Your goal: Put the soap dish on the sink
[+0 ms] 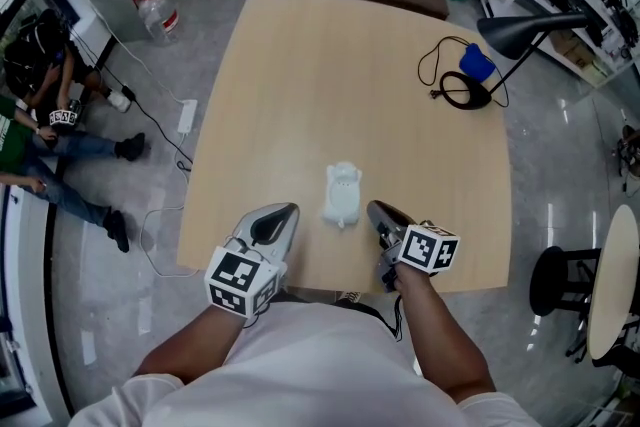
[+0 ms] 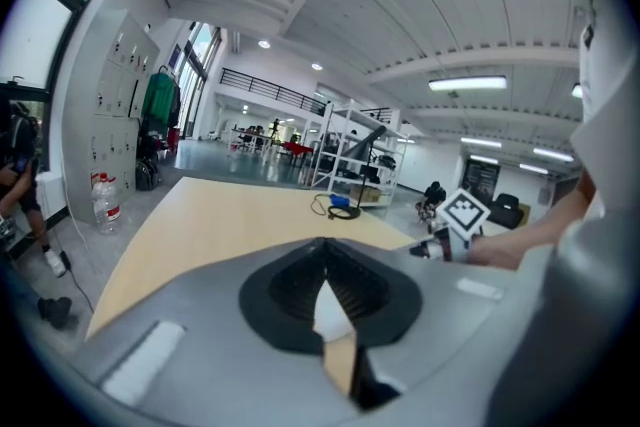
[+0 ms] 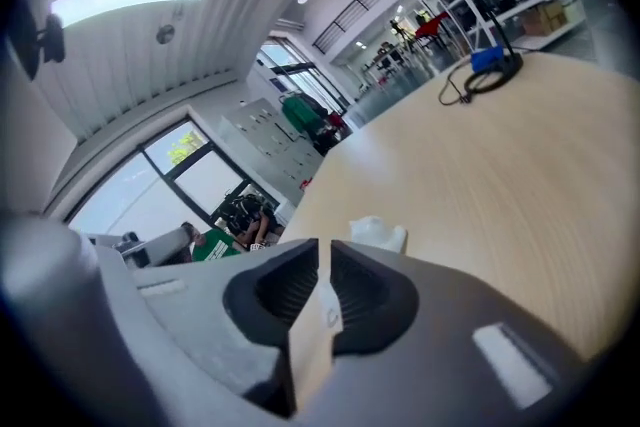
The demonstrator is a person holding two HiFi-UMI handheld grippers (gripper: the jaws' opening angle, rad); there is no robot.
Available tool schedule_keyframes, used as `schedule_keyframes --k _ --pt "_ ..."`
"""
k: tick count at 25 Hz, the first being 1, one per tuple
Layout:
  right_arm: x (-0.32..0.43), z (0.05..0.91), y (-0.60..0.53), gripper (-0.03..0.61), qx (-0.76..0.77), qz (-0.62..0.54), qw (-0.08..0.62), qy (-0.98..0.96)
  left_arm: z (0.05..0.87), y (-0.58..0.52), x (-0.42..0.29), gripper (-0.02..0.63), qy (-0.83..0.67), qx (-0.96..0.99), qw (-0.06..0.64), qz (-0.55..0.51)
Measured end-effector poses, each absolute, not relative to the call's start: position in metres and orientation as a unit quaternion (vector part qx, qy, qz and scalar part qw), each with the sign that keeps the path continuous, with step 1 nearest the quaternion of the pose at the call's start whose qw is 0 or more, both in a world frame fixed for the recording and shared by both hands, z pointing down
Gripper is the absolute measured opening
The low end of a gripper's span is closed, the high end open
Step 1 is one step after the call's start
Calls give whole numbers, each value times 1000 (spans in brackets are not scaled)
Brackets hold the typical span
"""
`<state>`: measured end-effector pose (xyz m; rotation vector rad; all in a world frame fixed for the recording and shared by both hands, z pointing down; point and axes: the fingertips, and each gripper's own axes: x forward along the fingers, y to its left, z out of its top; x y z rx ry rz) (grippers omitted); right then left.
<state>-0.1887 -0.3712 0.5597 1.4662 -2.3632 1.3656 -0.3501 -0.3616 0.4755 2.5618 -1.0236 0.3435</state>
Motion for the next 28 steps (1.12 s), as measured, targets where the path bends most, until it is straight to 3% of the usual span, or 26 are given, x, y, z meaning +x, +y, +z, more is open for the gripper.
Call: schedule_keyframes --k 2,11,28 --pt "-199 537 -352 3 463 407 27 -787 473 -360 -348 8 -359 908 178 120" --pt "-215 481 -300 3 449 360 -11 -818 469 -346 -347 8 -346 914 171 125" --pt "-233 451 -281 2 473 300 -9 -828 452 -327 -342 8 -310 932 149 112"
